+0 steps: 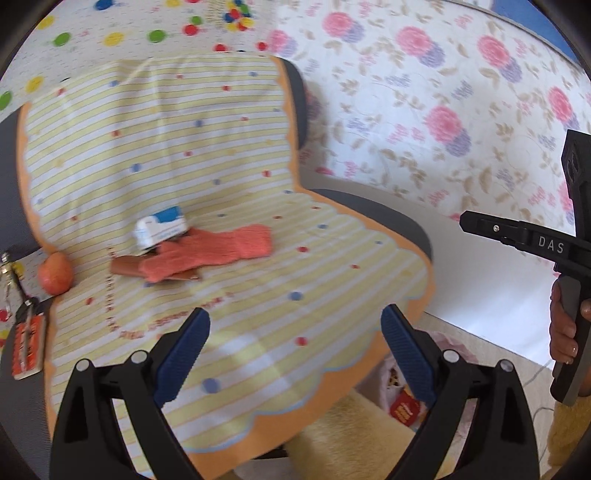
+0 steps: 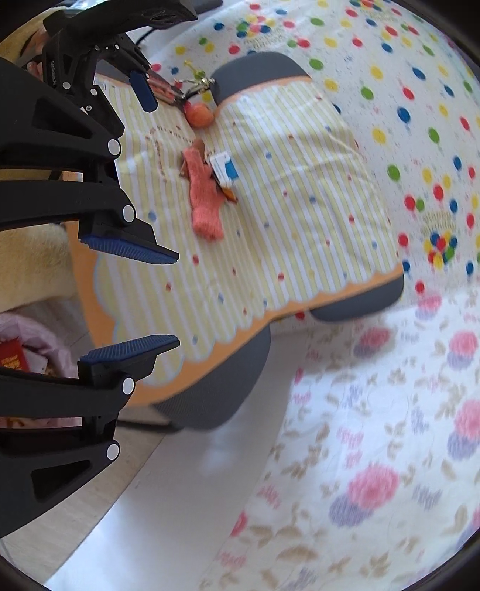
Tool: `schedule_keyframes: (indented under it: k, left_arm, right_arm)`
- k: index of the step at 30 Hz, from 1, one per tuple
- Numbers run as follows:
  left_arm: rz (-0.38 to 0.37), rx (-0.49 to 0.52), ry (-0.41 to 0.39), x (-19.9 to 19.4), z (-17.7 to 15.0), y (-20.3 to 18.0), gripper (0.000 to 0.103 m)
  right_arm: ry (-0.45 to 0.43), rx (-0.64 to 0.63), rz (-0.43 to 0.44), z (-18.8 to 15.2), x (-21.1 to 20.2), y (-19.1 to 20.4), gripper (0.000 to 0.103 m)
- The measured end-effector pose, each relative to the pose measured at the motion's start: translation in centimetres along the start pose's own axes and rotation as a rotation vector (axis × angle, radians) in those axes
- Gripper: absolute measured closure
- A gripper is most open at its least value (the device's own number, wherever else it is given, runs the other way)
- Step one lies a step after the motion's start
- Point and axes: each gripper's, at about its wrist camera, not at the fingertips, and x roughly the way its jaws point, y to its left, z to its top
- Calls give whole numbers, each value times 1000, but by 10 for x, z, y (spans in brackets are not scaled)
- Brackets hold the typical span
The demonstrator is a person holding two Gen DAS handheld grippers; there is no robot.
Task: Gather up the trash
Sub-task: 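Move both grippers back over the chair toward the milk carton, then grasp the white milk carton with the left gripper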
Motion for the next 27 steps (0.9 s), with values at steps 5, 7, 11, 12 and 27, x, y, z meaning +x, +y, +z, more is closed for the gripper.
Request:
schedule_keyframes:
  k: [5,7,11,12,27]
  left_arm:
    - [120,-86,-4,-8,-2,47,9]
    - [180,-105,-8,-10,-1,63,9]
    - [269,-144,-4,-6,2,92,9]
    - [289,-158,1,-4,2,100,9]
    - [327,-218,59,50,31,146,9]
  right_arm:
    - [26,-72,88,12,38,30,48]
    - [39,-84,105,17,55,38,48]
    - [78,-93,152,24,86,54,47]
    - [82,-101,159,25,92,57,45]
    - [220,-134,138,60,238,89,63]
